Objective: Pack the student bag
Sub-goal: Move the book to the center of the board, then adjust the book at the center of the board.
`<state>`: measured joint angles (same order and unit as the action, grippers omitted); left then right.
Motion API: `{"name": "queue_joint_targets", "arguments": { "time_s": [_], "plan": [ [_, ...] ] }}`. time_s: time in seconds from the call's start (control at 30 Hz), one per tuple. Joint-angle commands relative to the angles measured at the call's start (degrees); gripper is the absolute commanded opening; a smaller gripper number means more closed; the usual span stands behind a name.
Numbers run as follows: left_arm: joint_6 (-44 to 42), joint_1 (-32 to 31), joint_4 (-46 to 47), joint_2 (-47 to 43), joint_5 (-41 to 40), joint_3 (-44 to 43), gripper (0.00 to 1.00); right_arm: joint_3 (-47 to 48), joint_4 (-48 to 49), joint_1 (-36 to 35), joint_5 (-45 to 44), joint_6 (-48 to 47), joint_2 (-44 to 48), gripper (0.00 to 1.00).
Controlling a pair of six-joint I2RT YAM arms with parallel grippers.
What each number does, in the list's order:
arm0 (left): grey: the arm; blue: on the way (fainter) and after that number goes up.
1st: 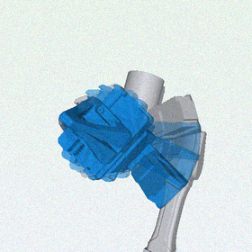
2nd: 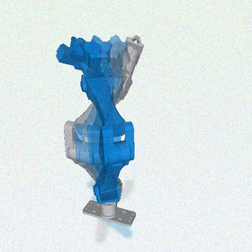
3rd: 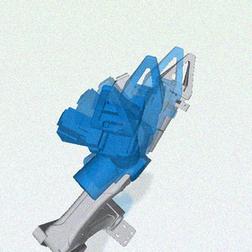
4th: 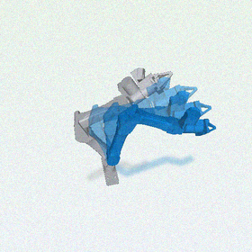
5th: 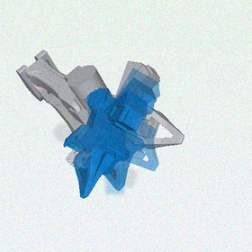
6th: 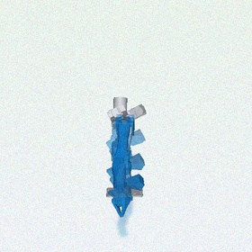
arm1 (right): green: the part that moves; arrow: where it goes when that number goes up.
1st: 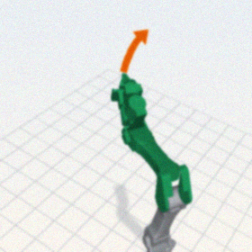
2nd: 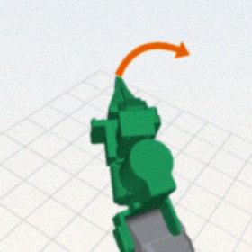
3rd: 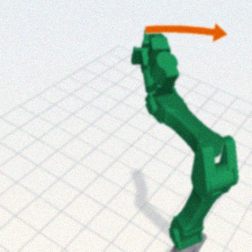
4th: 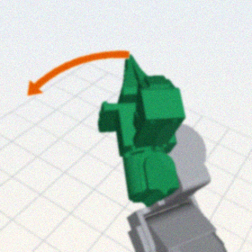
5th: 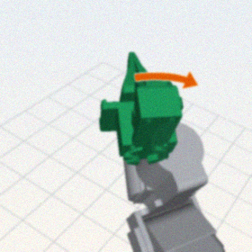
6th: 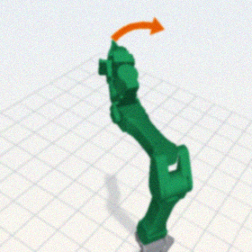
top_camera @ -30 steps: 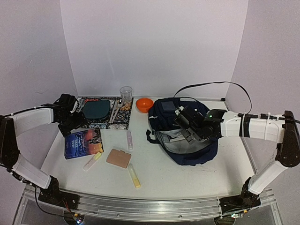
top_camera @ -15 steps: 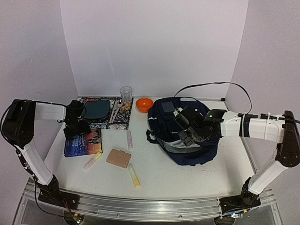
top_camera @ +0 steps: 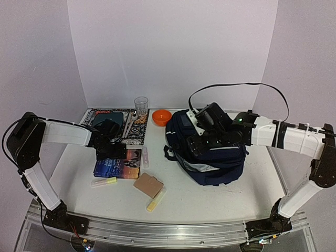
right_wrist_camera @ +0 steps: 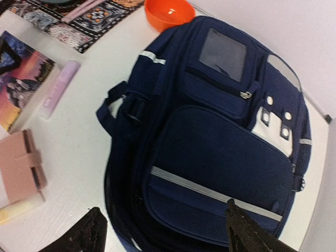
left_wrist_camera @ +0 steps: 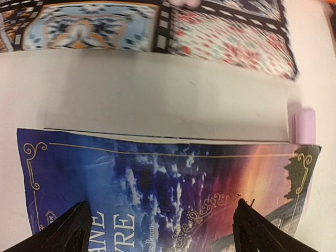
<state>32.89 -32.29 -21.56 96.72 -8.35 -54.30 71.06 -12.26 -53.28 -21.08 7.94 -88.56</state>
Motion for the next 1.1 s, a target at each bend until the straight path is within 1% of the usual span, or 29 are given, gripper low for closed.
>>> {"name": "queue_joint_targets", "arguments": {
  "time_s": [0.0,0.2,0.3,0.47,0.7,0.9,1.07],
  "plan": [
    [-1.5,-4.4,-6.2,4.5,14.1,-0.9,0.94,5.2,1.9,0.2,11.7,0.1,-4.9,0.78],
    [-4.5,-11.5,-5.6,7.9,15.1,-7.1,0.94,10.7,2.2,0.2,18.5,0.1,-12.3,0.79],
    [-4.5,-12.9,-5.4,7.0,14.2,-8.5,0.94,13.1,2.2,0.2,20.6,-0.7,-15.6,0.79],
    [1.6,-12.3,-7.1,2.5,11.1,-8.0,0.97,17.4,2.1,1.0,23.6,-2.3,-22.4,0.8],
    [13.6,-9.5,-8.4,-3.3,12.3,-3.4,0.97,26.1,1.9,3.8,28.1,-5.9,-32.3,0.8],
    [15.5,-9.0,-8.7,-3.7,15.1,-0.8,0.95,33.2,0.5,5.6,31.4,-9.3,-39.8,0.81],
    [14.2,-8.7,-8.7,-0.4,14.3,-2.0,0.94,36.3,0.2,5.7,34.9,-9.7,-44.1,0.81]
  ]
}}
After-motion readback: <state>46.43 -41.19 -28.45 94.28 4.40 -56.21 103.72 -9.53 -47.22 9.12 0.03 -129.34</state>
